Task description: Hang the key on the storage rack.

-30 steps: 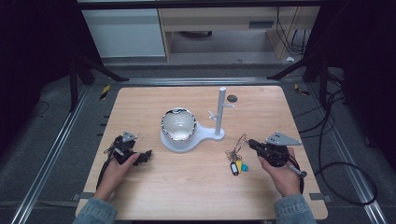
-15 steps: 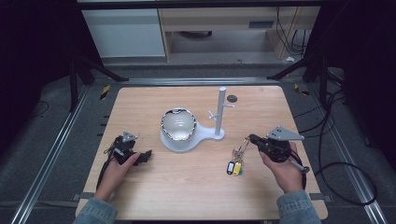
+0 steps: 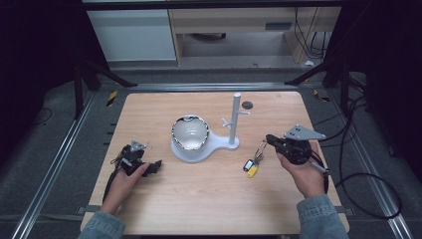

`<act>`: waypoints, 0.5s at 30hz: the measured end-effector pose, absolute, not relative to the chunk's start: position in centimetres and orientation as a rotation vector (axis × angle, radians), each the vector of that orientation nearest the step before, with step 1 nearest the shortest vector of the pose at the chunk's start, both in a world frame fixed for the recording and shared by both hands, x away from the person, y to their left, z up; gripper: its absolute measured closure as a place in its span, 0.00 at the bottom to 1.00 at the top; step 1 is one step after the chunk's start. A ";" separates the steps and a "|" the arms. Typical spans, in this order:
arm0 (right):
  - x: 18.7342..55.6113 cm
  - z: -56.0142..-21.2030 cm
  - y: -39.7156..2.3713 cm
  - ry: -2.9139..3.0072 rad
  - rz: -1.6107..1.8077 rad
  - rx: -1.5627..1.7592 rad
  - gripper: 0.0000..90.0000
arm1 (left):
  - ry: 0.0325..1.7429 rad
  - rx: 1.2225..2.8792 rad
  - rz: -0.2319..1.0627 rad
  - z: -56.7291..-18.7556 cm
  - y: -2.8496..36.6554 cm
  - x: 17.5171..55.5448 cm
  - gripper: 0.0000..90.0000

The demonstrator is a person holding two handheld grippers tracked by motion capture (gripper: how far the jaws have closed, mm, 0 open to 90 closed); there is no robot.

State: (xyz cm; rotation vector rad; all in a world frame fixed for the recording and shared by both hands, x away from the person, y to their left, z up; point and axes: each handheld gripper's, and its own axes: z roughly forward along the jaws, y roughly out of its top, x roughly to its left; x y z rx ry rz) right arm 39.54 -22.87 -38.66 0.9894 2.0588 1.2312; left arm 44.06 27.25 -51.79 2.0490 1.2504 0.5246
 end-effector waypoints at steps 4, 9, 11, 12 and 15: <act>39.7 -38.1 -22.8 2.054 1.233 0.981 0.99 | 1.250 2.049 0.524 -51.8 27.2 44.0 0.00; 39.9 -37.2 -22.7 2.047 1.239 0.967 0.99 | 1.249 2.053 0.524 -51.8 27.3 44.0 0.00; 39.9 -36.8 -22.7 2.043 1.244 0.963 0.99 | 1.249 2.053 0.524 -51.8 27.3 44.0 0.00; 39.9 -36.6 -22.6 2.042 1.244 0.961 0.99 | 1.250 2.052 0.524 -51.8 27.3 44.0 0.00; 40.0 -36.1 -22.5 2.037 1.253 0.952 0.99 | 1.250 2.052 0.524 -51.8 27.3 44.0 0.00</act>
